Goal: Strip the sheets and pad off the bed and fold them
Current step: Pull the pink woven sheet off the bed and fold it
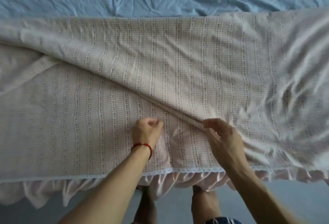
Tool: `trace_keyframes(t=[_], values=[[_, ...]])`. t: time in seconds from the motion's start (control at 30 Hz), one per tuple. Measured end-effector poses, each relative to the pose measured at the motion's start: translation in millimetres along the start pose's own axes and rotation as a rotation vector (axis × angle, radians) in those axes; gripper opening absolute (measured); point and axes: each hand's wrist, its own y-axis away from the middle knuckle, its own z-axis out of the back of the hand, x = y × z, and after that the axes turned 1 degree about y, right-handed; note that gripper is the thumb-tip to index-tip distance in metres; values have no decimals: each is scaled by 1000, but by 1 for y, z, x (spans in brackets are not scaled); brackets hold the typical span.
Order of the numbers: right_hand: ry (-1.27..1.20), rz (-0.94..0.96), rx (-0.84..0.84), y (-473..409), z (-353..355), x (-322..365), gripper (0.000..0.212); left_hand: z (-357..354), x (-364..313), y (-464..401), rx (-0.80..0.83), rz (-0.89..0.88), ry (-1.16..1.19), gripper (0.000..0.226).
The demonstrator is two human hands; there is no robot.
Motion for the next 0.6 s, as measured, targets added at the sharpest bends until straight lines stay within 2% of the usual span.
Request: trace_keyframes(t=[0.07, 0.13, 0.2, 0.27, 0.37, 0.5, 0.6], values=[[-309, -178, 140, 8, -34, 13, 19, 12, -22, -29, -54, 32, 262, 31], [-748, -400, 260, 1, -55, 19, 20, 18, -51, -43, 26, 122, 574, 25], [-1040, -491, 211, -6, -67, 19, 22, 21, -73, -49, 52, 168, 782, 7], [-1195, -488, 113, -11, -74, 19, 26, 21, -83, -50, 5, 88, 777, 4], [-1414, -453, 16, -13, -86, 22, 29, 22, -79, -50, -41, -55, 714, 15], [-1632, -406, 5, -24, -94, 35, 31, 21, -75, -53, 203, -89, 796, 53], [-1689, -348, -25, -38, -97, 45, 38, 17, -81, -60, 328, -142, 735, 54]])
